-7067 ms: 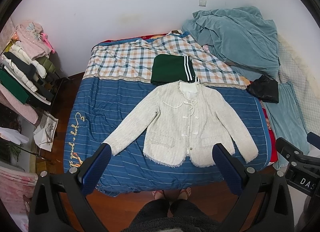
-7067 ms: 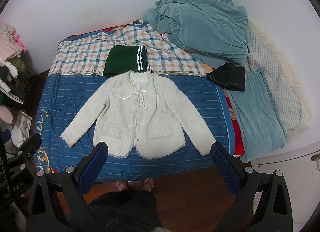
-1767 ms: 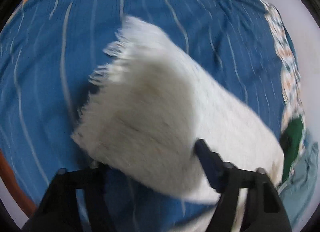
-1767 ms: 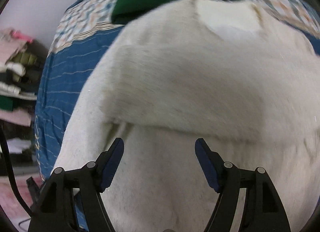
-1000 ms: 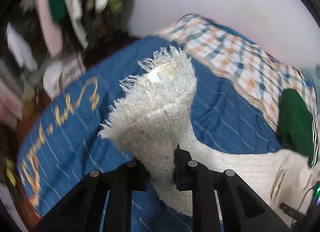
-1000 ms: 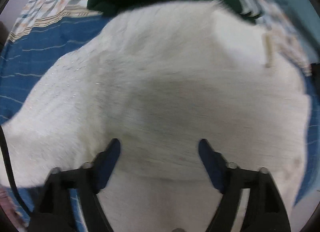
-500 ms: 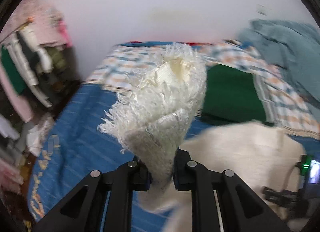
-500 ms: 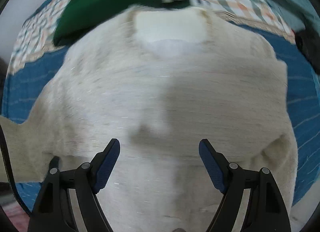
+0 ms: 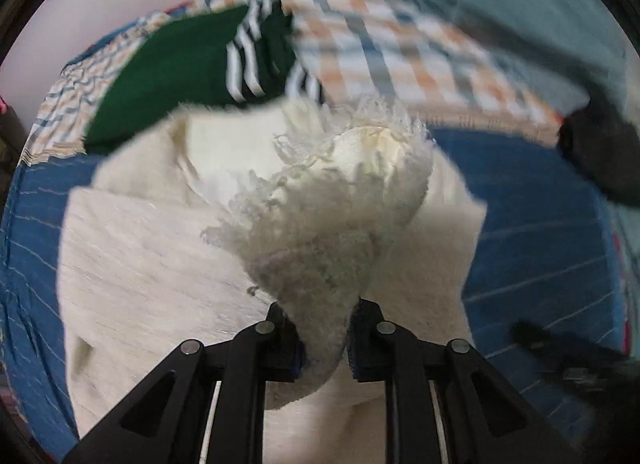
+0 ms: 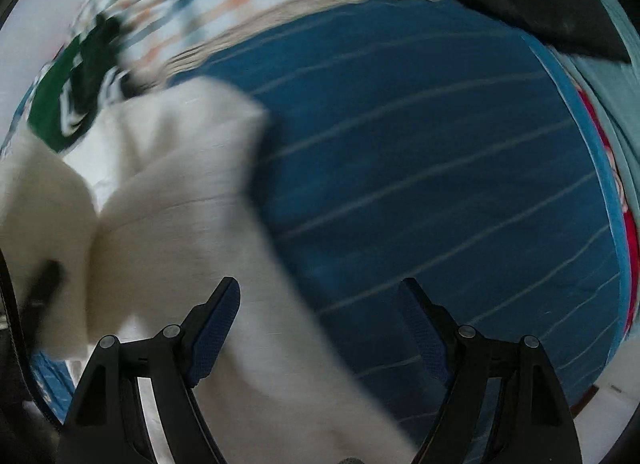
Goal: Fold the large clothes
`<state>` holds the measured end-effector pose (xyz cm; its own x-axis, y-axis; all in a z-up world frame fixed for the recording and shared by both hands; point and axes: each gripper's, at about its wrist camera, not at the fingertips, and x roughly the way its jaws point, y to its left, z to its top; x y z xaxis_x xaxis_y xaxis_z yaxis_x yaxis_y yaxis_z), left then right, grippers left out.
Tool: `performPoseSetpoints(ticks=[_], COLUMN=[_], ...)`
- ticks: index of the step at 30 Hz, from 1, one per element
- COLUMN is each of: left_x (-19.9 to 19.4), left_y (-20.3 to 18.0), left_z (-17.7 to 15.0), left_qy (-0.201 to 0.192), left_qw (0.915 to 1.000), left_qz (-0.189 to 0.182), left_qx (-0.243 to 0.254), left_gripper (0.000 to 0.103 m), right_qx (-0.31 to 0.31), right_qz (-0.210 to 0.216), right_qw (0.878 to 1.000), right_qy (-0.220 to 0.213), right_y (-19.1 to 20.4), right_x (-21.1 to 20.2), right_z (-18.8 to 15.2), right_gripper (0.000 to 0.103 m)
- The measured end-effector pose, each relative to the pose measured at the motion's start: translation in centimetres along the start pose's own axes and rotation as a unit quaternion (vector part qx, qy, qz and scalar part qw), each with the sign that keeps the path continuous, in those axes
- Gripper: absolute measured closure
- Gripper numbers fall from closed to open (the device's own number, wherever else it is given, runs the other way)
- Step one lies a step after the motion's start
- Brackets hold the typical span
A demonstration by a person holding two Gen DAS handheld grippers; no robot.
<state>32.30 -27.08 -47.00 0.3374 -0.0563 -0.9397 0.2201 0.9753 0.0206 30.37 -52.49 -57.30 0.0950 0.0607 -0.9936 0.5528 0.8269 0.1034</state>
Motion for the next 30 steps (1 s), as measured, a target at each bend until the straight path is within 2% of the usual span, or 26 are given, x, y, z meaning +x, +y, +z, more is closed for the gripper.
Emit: performPoseSetpoints(ticks=[1, 2, 3, 4, 5, 6, 8, 12, 13, 16, 19, 22, 25, 26, 28, 29, 30], left_x=[0.8, 1.4, 1.7, 1.9, 1.8, 1.4, -0.1, -2.8, -3.7, -6.4, -7.2, -6.1, -5.0, -4.8, -4.3, -4.2, -4.2], left_y=[-0.7, -1.1, -1.3, -1.4, -1.5, -1.5, -1.4, 0.9, 2.3, 8.5, 15.5, 21.9, 25.8, 26.5, 27.1, 27.3, 27.4], left_z=[-0.3, -0.3, -0.3, -0.2, -0.3, -0.2, 0.1, -0.1, -0.4, -2.8, -7.4, -13.8, -18.8, -19.9, -21.5, -22.3, -22.6], left_qy=[0.008, 0.015, 0.020, 0.026, 0.026, 0.020, -0.007, -0.021, -0.022, -0.023, 0.004, 0.067, 0.109, 0.117, 0.126, 0.130, 0.131], left_qw=[0.9999, 0.9996, 0.9996, 0.9996, 0.9996, 0.9997, 0.9999, 0.9994, 0.9992, 0.9957, 0.9855, 0.9667, 0.9548, 0.9529, 0.9507, 0.9508, 0.9515], left_qz=[0.014, 0.025, 0.021, 0.004, -0.003, -0.007, -0.011, -0.009, 0.000, 0.056, 0.133, 0.212, 0.233, 0.235, 0.237, 0.232, 0.227], left_qx=[0.002, 0.003, 0.001, -0.007, -0.011, -0.012, -0.008, -0.026, -0.035, -0.071, -0.106, -0.126, -0.149, -0.152, -0.155, -0.158, -0.161], left_gripper=[0.085, 0.076, 0.057, 0.042, 0.012, 0.006, 0.006, 0.005, 0.005, 0.005, 0.005, 0.006, 0.006, 0.006, 0.005, 0.005, 0.006], right_qx=[0.006, 0.011, 0.013, 0.014, 0.013, 0.012, 0.009, -0.010, -0.015, -0.025, -0.043, -0.077, -0.107, -0.117, -0.131, -0.139, -0.138], right_qz=[0.006, 0.014, 0.022, 0.037, 0.050, 0.061, 0.086, 0.116, 0.122, 0.160, 0.193, 0.220, 0.231, 0.235, 0.219, 0.205, 0.186], right_qw=[1.000, 1.000, 1.000, 0.999, 0.999, 0.998, 0.996, 0.993, 0.992, 0.985, 0.974, 0.961, 0.949, 0.944, 0.943, 0.943, 0.947], right_qy=[0.004, 0.007, 0.007, 0.006, 0.005, 0.005, 0.009, 0.019, 0.023, 0.058, 0.107, 0.149, 0.187, 0.199, 0.216, 0.221, 0.223], right_y=[-1.6, -3.2, -4.1, -5.3, -6.2, -6.8, -7.9, -8.5, -7.9, -5.6, -2.8, 1.4, 6.6, 8.5, 11.5, 12.9, 14.0], right_x=[0.1, 0.2, 0.1, 0.0, -0.1, -0.2, -0.9, -2.7, -3.0, -3.4, -2.7, -1.3, 1.1, 2.1, 4.4, 5.9, 7.5], right_z=[0.3, 0.5, 0.5, 0.4, 0.2, -0.1, -0.8, -3.0, -3.2, -4.5, -6.8, -9.8, -13.1, -14.3, -16.4, -17.6, -18.7], right_gripper=[0.020, 0.020, 0.020, 0.020, 0.020, 0.020, 0.020, 0.020, 0.020, 0.020, 0.020, 0.021, 0.029, 0.032, 0.036, 0.055, 0.089])
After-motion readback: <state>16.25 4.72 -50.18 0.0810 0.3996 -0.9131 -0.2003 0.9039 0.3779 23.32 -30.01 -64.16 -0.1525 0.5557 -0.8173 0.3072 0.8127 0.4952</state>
